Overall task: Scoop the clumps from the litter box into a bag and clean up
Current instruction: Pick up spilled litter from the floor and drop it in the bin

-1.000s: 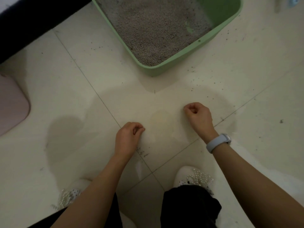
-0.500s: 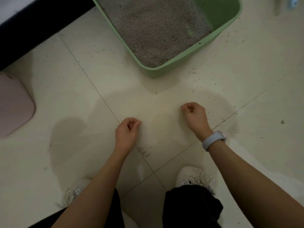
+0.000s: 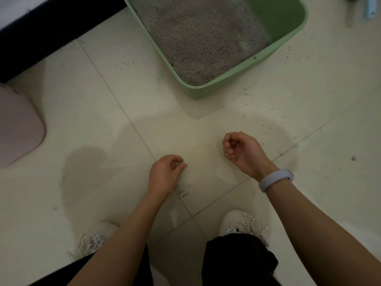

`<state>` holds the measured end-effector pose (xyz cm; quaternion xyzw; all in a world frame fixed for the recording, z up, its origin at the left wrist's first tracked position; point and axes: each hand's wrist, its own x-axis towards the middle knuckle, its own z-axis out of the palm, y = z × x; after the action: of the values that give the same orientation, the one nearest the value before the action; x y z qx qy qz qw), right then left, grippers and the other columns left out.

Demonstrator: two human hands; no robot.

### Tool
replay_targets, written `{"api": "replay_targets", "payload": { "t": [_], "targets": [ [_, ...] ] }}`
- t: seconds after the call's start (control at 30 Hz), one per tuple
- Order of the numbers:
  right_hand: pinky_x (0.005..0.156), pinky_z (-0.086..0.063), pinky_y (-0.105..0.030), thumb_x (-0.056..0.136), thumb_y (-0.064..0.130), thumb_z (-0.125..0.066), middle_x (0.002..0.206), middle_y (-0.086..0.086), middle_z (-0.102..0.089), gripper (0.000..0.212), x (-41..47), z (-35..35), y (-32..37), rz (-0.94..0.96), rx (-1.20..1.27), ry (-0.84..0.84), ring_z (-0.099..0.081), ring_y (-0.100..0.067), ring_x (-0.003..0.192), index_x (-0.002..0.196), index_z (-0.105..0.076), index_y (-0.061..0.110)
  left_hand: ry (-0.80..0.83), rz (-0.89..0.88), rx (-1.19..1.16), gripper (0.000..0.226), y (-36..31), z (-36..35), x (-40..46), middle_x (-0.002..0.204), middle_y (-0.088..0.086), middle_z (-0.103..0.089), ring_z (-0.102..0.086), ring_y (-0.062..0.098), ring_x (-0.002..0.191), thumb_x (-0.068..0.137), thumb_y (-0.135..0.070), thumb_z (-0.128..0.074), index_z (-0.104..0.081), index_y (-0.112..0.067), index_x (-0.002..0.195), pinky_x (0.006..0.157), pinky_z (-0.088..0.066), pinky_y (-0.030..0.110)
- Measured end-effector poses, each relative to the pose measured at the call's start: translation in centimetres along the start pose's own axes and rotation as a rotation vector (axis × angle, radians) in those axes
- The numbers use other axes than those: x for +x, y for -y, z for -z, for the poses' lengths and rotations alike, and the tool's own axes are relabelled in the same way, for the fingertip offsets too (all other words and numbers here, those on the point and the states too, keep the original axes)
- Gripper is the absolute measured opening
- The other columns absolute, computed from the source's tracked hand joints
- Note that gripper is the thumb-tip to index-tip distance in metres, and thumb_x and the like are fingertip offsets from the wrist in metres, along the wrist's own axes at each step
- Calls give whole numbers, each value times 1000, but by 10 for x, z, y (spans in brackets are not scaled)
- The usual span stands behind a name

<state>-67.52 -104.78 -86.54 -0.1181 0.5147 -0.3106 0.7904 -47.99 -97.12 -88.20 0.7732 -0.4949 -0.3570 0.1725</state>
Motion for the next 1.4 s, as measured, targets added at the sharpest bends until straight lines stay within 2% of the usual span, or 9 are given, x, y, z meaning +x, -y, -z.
{"api": "replay_targets", "payload": {
  "t": [0.1,0.3,0.5,0.63,0.73,0.9,1.03,1.23,1.4],
  "targets": [
    [40,-21,-19,89,6,-34,47,0,-49,27,0,0,-6,-21,-70,-44,-36,-9,37,66,-49,6,-37,-21,24,11,-1,-3,1,84,7,-65,-53,17,74,80,-13,-70,-71,-6,89,69,-35,21],
    [38,-23,-17,90,9,-37,47,1,-49,28,1,2,-10,-36,-49,-112,-37,-8,36,66,-51,7,-47,-168,108,4,7,-7,1,82,10,-67,-62,26,77,80,-9,-69,-70,-6,82,70,-38,25],
    [35,-24,-15,90,9,-37,47,2,-48,29,1,0,-12,-50,-48,-142,-38,-6,35,65,-51,8,-3,-128,178,10,4,-4,5,92,8,-66,-59,25,87,89,-17,-59,-65,-9,90,71,-37,29],
    [36,-24,-16,90,8,-39,52,-1,-47,28,0,-9,-11,-76,-134,-175,-38,-7,35,65,-52,9,-69,41,-39,9,-6,14,17,66,1,-53,-45,16,63,89,-13,-58,-62,-6,89,60,-27,24],
    [40,-26,-18,90,5,-40,58,-3,-47,27,-4,-32,-2,-95,-356,-120,-38,-10,42,66,-53,8,-93,-11,-38,6,-21,46,33,55,-8,-36,-36,6,52,90,-13,-57,-57,-13,83,56,-23,25],
    [42,-28,-18,90,3,-41,59,-4,-49,29,-9,-116,44,-29,-649,95,-39,-11,48,65,-55,9,-26,-271,160,5,-75,147,73,62,-13,-36,-38,13,64,91,-17,-54,-57,-14,90,59,-22,23],
    [39,-27,-15,92,3,-38,58,-3,-46,32,-14,-206,90,110,-836,213,-37,-11,49,63,-51,10,-104,-379,296,5,-115,243,84,65,-16,-35,-36,6,60,92,-21,-52,-53,-17,89,57,-21,20],
    [39,-30,-16,89,2,-41,59,-5,-49,29,-27,-362,130,269,-933,351,-40,-13,49,64,-55,9,-483,-261,144,10,-99,382,67,56,-7,-44,-41,5,54,89,-13,-54,-53,-15,79,55,-25,22],
    [44,-29,-19,87,1,-45,60,-7,-49,25,-46,-493,105,341,-855,450,-39,-14,49,65,-55,4,-748,-83,181,11,-25,461,39,71,0,-51,-46,10,62,91,-12,-51,-54,-10,80,61,-36,22]
  ]
}}
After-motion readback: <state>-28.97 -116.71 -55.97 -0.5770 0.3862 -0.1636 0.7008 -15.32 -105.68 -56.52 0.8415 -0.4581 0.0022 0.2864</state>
